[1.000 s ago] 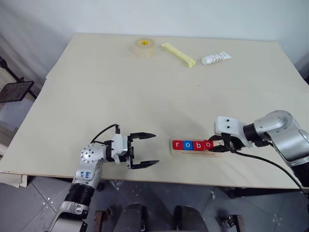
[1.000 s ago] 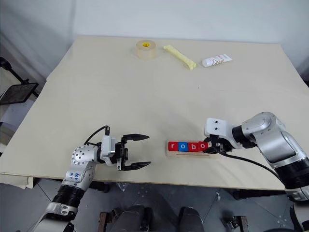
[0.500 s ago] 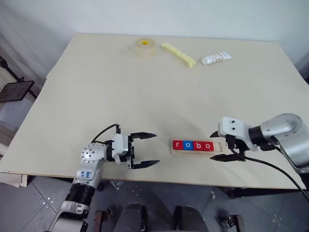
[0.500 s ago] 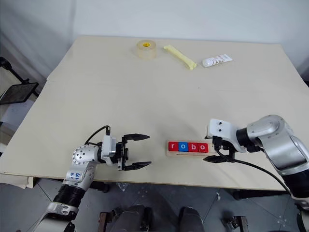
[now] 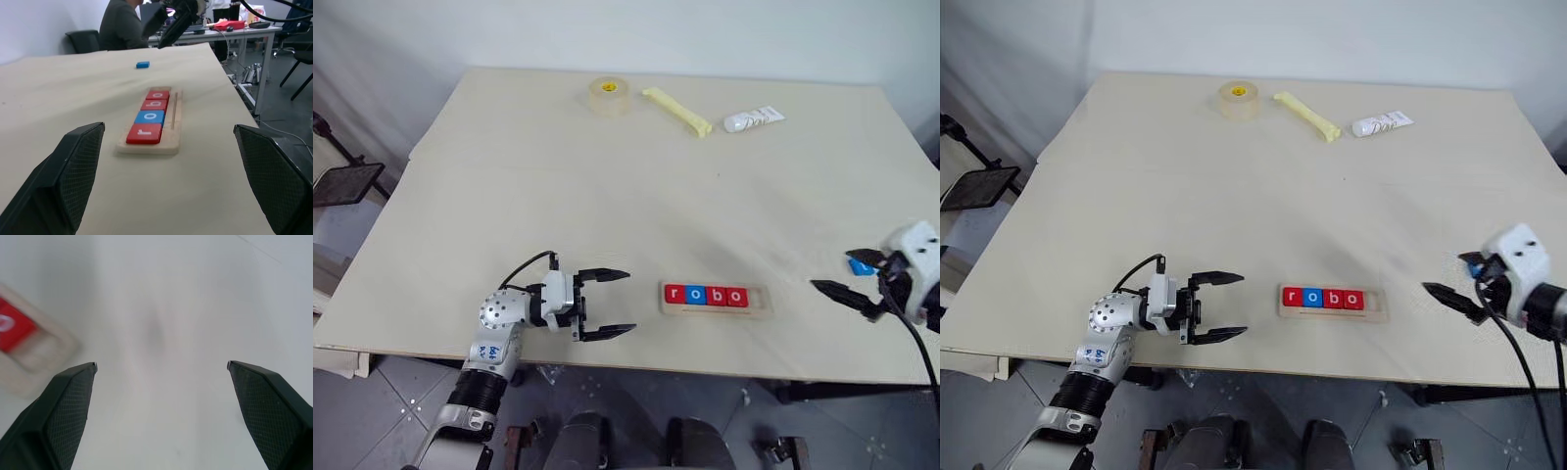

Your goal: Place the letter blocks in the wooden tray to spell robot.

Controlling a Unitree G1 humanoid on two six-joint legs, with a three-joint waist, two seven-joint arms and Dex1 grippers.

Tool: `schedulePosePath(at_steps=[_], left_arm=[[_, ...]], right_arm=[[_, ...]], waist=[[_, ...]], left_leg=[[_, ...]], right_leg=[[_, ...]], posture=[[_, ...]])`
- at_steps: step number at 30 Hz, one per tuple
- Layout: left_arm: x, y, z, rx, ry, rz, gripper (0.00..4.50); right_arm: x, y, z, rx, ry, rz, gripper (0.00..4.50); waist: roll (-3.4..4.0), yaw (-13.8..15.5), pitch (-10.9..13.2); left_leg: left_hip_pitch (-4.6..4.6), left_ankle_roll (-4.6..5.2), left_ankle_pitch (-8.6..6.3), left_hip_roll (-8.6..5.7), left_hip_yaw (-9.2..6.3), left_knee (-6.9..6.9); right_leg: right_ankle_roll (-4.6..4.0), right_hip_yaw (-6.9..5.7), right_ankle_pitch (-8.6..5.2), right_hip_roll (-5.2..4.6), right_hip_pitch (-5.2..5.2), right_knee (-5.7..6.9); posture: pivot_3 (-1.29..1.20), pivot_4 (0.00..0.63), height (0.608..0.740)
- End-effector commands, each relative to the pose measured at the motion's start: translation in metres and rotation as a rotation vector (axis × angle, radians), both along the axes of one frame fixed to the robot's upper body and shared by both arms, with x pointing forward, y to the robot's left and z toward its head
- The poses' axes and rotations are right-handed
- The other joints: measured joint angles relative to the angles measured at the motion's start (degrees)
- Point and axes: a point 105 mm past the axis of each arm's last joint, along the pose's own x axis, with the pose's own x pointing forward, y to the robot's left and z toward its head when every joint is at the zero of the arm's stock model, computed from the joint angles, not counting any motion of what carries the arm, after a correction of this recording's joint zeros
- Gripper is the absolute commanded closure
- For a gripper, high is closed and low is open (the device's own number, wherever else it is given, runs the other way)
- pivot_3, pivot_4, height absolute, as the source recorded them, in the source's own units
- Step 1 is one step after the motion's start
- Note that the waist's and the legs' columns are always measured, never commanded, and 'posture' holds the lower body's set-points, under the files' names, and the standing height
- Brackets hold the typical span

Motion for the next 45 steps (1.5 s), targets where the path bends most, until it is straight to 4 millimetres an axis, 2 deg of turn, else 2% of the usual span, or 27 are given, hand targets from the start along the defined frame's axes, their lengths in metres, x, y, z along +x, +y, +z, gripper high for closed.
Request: schedulePosePath(at_steps=[1, 4, 8, 12, 15, 18, 25, 30, 33, 39, 45], left_arm=[[0.001, -0.001, 0.004, 0.001, -0.020, -0.019, 0.00], [0.003, 0.000, 0.004, 0.006, -0.020, -0.026, 0.00], [0.004, 0.001, 0.004, 0.014, -0.019, -0.034, 0.00], [0.004, 0.002, 0.004, 0.020, -0.018, -0.042, 0.00], [0.005, 0.001, 0.005, 0.020, -0.018, -0.044, 0.00], [0.005, 0.001, 0.006, 0.021, -0.021, -0.046, 0.00], [0.004, 0.006, 0.007, 0.028, -0.026, -0.029, 0.00], [0.002, 0.009, 0.007, 0.031, -0.027, -0.013, 0.00], [-0.001, 0.011, 0.007, 0.029, -0.027, 0.003, 0.00], [-0.005, 0.012, 0.007, 0.030, -0.027, 0.015, 0.00], [-0.005, 0.013, 0.007, 0.030, -0.028, 0.020, 0.00]], right_arm=[[-0.031, -0.039, 0.003, 0.027, -0.046, -0.157, 0.02], [-0.052, -0.051, -0.001, 0.067, -0.040, -0.215, 0.02], [-0.067, -0.051, -0.004, 0.093, -0.019, -0.240, 0.02], [-0.067, -0.047, -0.006, 0.123, -0.021, -0.254, 0.02], [-0.057, -0.047, -0.007, 0.141, -0.035, -0.266, 0.02], [-0.030, -0.052, -0.012, 0.177, -0.074, -0.303, 0.02], [0.015, -0.063, -0.022, 0.193, -0.094, -0.357, 0.02], [0.036, -0.067, -0.027, 0.185, -0.096, -0.378, 0.02], [0.052, -0.063, -0.039, 0.200, -0.072, -0.382, 0.02], [0.061, -0.061, -0.051, 0.219, -0.052, -0.385, 0.02], [0.063, -0.063, -0.052, 0.218, -0.057, -0.404, 2.00]], waist=[[0.01, 0.4, 0.0], [0.02, 0.3, 0.0], [0.02, -0.4, 0.0], [0.04, -0.4, 0.0], [0.04, -0.3, 0.0], [0.02, -0.5, 0.0], [0.10, -0.3, 0.0], [0.10, -0.5, 0.0], [0.10, -0.6, 0.0], [0.10, -0.5, 0.0], [0.10, -0.5, 0.0]], left_leg=[[-0.01, 0.01, 0.00, -0.04, 0.00, -0.03], [0.04, 0.03, 0.00, -0.07, 0.11, -0.14], [0.12, 0.03, 0.01, 0.00, 0.20, -0.17], [0.20, 0.02, 0.02, 0.04, 0.27, -0.22], [0.19, 0.02, 0.02, 0.04, 0.27, -0.22], [0.20, 0.02, 0.02, 0.03, 0.26, -0.19], [0.17, 0.02, 0.04, 0.00, 0.26, -0.24], [0.13, 0.06, 0.05, -0.04, 0.27, -0.24], [0.14, 0.06, 0.06, -0.03, 0.28, -0.24], [0.12, 0.06, 0.06, -0.02, 0.26, -0.24], [0.13, 0.06, 0.06, -0.02, 0.26, -0.23]], right_leg=[[0.00, 0.01, 0.00, -0.01, -0.01, -0.01], [0.02, 0.09, 0.01, -0.02, -0.01, -0.10], [0.02, 0.15, 0.01, 0.00, 0.02, -0.17], [0.02, 0.21, 0.01, 0.02, 0.03, -0.19], [0.02, 0.24, 0.01, 0.01, 0.02, -0.19], [0.02, 0.22, 0.01, 0.01, 0.04, -0.18], [0.02, 0.18, 0.01, 0.00, -0.06, -0.04], [0.03, 0.17, 0.01, -0.03, -0.08, -0.04], [0.03, 0.17, 0.01, -0.03, -0.09, -0.04], [0.03, 0.16, 0.01, -0.03, -0.09, -0.05], [0.03, 0.16, 0.01, -0.04, -0.06, -0.06]], posture=[[0.00, 0.150, 0.740], [0.00, 0.150, 0.740], [0.00, 0.150, 0.740], [0.00, 0.150, 0.740], [0.00, 0.150, 0.740], [0.00, 0.150, 0.740], [0.00, 0.150, 0.740], [0.00, 0.150, 0.740], [0.00, 0.150, 0.740], [0.00, 0.150, 0.740], [0.00, 0.150, 0.740]])
